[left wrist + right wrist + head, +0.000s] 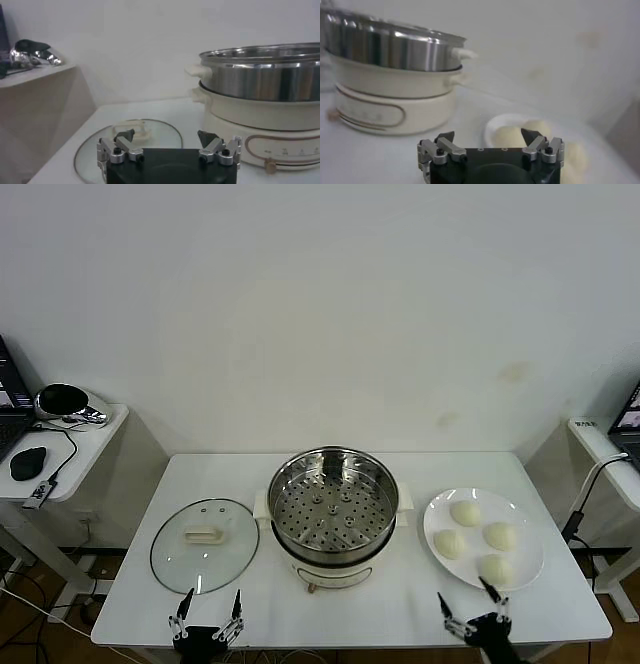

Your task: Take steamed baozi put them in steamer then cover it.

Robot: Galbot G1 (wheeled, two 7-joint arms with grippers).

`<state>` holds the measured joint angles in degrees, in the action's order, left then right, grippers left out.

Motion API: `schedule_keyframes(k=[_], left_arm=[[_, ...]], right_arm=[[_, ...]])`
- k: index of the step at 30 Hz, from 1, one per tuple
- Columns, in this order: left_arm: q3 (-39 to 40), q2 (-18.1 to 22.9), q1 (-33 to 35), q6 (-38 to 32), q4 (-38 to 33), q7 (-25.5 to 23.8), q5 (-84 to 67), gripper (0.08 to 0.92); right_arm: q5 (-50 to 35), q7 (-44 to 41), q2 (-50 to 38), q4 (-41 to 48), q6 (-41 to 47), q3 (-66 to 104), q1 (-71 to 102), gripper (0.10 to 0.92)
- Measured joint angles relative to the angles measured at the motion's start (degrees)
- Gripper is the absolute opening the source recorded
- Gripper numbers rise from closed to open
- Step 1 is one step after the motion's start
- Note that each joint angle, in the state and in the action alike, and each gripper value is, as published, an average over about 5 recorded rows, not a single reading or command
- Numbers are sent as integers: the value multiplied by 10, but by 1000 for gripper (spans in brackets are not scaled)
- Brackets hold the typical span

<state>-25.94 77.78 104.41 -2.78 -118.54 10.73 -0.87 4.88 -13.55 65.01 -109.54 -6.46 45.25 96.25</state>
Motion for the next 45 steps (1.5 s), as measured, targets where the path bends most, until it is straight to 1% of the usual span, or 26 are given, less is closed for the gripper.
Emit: schedule_keyframes(k=[2, 11, 16, 22, 27, 31, 37, 45], left_arm=[[0, -2, -2, 1, 0, 0, 2, 823], [-2, -12, -15, 4, 1, -7, 30, 823], [-8, -12, -15, 6, 2, -9, 43, 823], [-14, -12, -15, 11, 1, -11, 53, 823], [-20, -12, -14, 13, 1, -11, 58, 823], [-26, -13, -14, 14, 2, -11, 60, 823], [-33, -14, -15, 16, 1, -13, 63, 823], [-40, -13, -11, 16, 0, -14, 66, 823]], right_arm=[[12, -10, -16, 3, 4, 4, -10, 823], [90, -131, -179, 55, 47, -6, -132, 823], [112, -210, -260, 108, 59, -84, -245, 823], [131, -310, -315, 188, 55, -225, -412, 823], [137, -381, -332, 257, 45, -348, -543, 823], [141, -419, -332, 308, 38, -438, -631, 823], [152, -452, -306, 382, 28, -546, -732, 823], [169, -479, -250, 474, 16, -637, -818, 823]])
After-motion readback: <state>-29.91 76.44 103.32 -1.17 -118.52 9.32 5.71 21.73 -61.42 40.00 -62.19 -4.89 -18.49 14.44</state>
